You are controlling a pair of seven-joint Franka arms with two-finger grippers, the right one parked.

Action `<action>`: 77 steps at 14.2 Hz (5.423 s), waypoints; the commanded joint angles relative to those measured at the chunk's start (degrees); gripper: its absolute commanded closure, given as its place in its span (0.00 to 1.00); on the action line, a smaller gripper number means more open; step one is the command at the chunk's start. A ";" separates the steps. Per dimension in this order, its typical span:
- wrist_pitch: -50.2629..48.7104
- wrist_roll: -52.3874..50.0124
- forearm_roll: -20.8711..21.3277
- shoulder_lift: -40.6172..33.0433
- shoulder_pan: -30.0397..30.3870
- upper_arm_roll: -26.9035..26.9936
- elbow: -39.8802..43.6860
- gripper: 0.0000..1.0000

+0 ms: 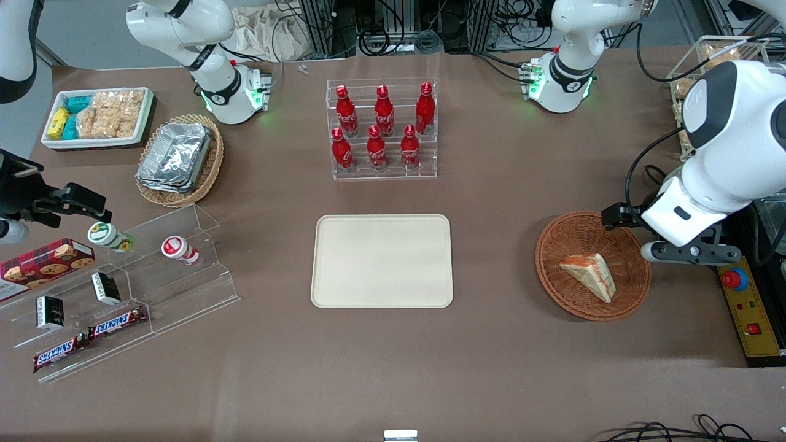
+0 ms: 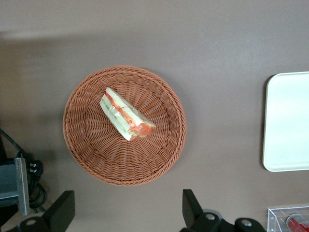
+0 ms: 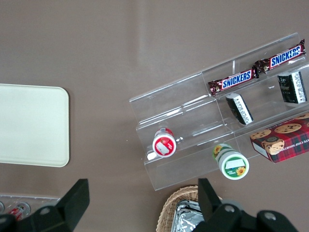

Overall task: Place sandwich from basket to tray
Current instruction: 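Lower the open left gripper over the wrapped sandwich in the wicker basket, then close the left gripper on the sandwich's upright edge, then lift the sandwich out of the basket with the left gripper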

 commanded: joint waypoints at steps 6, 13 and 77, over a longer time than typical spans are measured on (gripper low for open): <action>10.45 -19.91 0.26 0.67 1.74 0.16 -8.39 0.00; 18.89 -37.02 0.78 4.97 3.42 0.69 -12.18 0.00; -2.57 -52.43 9.66 18.59 -8.26 -21.46 12.52 1.00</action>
